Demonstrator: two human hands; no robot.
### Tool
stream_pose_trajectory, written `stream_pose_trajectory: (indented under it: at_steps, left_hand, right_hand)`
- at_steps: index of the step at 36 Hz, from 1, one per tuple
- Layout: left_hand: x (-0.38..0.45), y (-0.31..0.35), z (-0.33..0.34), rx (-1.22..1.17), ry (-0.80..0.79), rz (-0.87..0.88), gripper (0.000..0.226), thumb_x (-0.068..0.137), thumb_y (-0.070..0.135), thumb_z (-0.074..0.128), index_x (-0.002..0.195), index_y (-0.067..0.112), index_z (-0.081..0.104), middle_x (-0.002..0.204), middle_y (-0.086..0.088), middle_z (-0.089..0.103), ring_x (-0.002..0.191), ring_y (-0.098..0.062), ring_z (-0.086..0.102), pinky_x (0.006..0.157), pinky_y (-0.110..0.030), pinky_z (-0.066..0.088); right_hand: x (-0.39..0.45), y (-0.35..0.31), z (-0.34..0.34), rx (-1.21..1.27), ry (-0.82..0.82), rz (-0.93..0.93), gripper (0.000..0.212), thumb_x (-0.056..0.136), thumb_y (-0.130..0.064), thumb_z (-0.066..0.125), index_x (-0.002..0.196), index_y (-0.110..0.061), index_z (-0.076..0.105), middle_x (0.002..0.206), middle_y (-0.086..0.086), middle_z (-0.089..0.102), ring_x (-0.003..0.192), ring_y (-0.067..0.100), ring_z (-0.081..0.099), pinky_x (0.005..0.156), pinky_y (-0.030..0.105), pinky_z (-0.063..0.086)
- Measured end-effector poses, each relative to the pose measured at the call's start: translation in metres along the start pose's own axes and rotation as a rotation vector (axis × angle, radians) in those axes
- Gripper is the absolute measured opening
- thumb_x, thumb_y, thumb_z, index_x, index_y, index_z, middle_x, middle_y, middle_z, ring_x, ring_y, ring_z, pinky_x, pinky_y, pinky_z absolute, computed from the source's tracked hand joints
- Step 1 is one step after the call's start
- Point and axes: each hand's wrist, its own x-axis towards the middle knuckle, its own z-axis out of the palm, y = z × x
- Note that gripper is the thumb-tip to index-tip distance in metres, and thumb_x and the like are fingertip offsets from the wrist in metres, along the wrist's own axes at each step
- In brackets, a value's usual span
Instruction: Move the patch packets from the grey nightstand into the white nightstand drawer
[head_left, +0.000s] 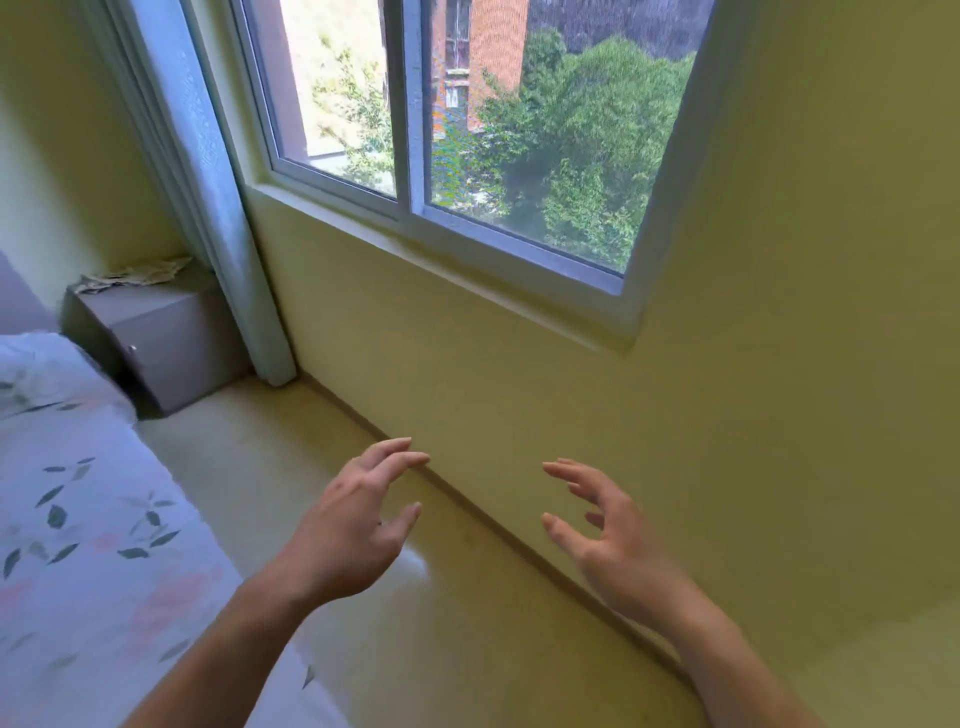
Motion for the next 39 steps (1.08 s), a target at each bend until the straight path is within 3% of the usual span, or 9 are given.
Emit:
stream_pose_trajectory:
  at_steps: [9, 14, 19, 22, 27, 31, 36, 39]
  left_hand:
    - [0.088, -0.006, -0.016, 0.048, 0.169, -0.19, 0.045, 0.094, 0.031, 0.064, 0.136, 0.041, 0.052, 0.151, 0.023, 0.036, 0.135, -0.006, 0.042, 0.114, -0.027, 0.032]
    - [0.088, -0.035, -0.045, 0.067, 0.305, -0.384, 0.045, 0.094, 0.029, 0.066, 0.135, 0.041, 0.053, 0.15, 0.022, 0.038, 0.138, -0.005, 0.039, 0.114, -0.022, 0.026]
    - [0.088, -0.081, -0.075, 0.073, 0.408, -0.576, 0.046, 0.095, 0.029, 0.065, 0.136, 0.043, 0.052, 0.151, 0.025, 0.035, 0.138, -0.005, 0.038, 0.114, -0.028, 0.032]
    - [0.101, -0.113, -0.092, 0.077, 0.46, -0.645, 0.045, 0.095, 0.029, 0.064, 0.134, 0.046, 0.05, 0.15, 0.026, 0.035, 0.14, -0.005, 0.036, 0.109, -0.023, 0.03]
    - [0.142, -0.169, -0.125, 0.033, 0.508, -0.699, 0.044, 0.096, 0.028, 0.063, 0.131, 0.05, 0.047, 0.15, 0.026, 0.034, 0.136, -0.001, 0.036, 0.097, -0.013, 0.031]
    - [0.186, -0.213, -0.157, 0.041, 0.53, -0.675, 0.045, 0.096, 0.027, 0.064, 0.135, 0.044, 0.05, 0.149, 0.027, 0.034, 0.141, -0.002, 0.033, 0.106, -0.017, 0.026]
    - [0.248, -0.254, -0.197, 0.054, 0.517, -0.651, 0.045, 0.096, 0.029, 0.063, 0.138, 0.041, 0.05, 0.151, 0.027, 0.032, 0.14, 0.0, 0.033, 0.111, -0.018, 0.025]
    - [0.283, -0.277, -0.218, 0.043, 0.527, -0.627, 0.044, 0.097, 0.031, 0.062, 0.138, 0.043, 0.05, 0.149, 0.03, 0.03, 0.137, 0.006, 0.031, 0.11, -0.014, 0.021]
  right_hand:
    - [0.165, -0.003, -0.035, 0.0, -0.2, -0.131, 0.051, 0.094, -0.029, 0.072, 0.138, -0.045, 0.052, 0.144, -0.027, 0.048, 0.131, -0.004, 0.046, 0.11, 0.024, 0.042]
    - [0.249, -0.046, -0.002, -0.017, -0.375, -0.292, 0.049, 0.094, -0.031, 0.071, 0.136, -0.048, 0.052, 0.143, -0.029, 0.049, 0.131, -0.008, 0.045, 0.112, 0.024, 0.041]
    - [0.321, -0.085, 0.045, -0.051, -0.488, -0.442, 0.05, 0.093, -0.037, 0.069, 0.14, -0.044, 0.053, 0.146, -0.028, 0.046, 0.135, -0.008, 0.043, 0.117, 0.03, 0.039]
    - [0.366, -0.105, 0.073, -0.061, -0.536, -0.495, 0.051, 0.092, -0.041, 0.067, 0.14, -0.047, 0.051, 0.147, -0.032, 0.043, 0.136, -0.009, 0.041, 0.118, 0.032, 0.038]
    - [0.444, -0.141, 0.116, -0.079, -0.562, -0.539, 0.051, 0.092, -0.038, 0.068, 0.14, -0.045, 0.052, 0.148, -0.03, 0.044, 0.137, -0.009, 0.04, 0.119, 0.032, 0.037]
    - [0.502, -0.169, 0.147, -0.068, -0.563, -0.556, 0.049, 0.093, -0.034, 0.069, 0.139, -0.044, 0.054, 0.146, -0.03, 0.045, 0.135, -0.01, 0.042, 0.115, 0.028, 0.04]
    - [0.564, -0.19, 0.183, -0.037, -0.584, -0.544, 0.047, 0.094, -0.03, 0.07, 0.136, -0.044, 0.055, 0.143, -0.03, 0.047, 0.13, -0.012, 0.045, 0.102, 0.011, 0.041]
    - [0.602, -0.201, 0.205, -0.02, -0.606, -0.537, 0.047, 0.094, -0.03, 0.07, 0.134, -0.047, 0.055, 0.142, -0.033, 0.047, 0.127, -0.014, 0.046, 0.103, 0.014, 0.042]
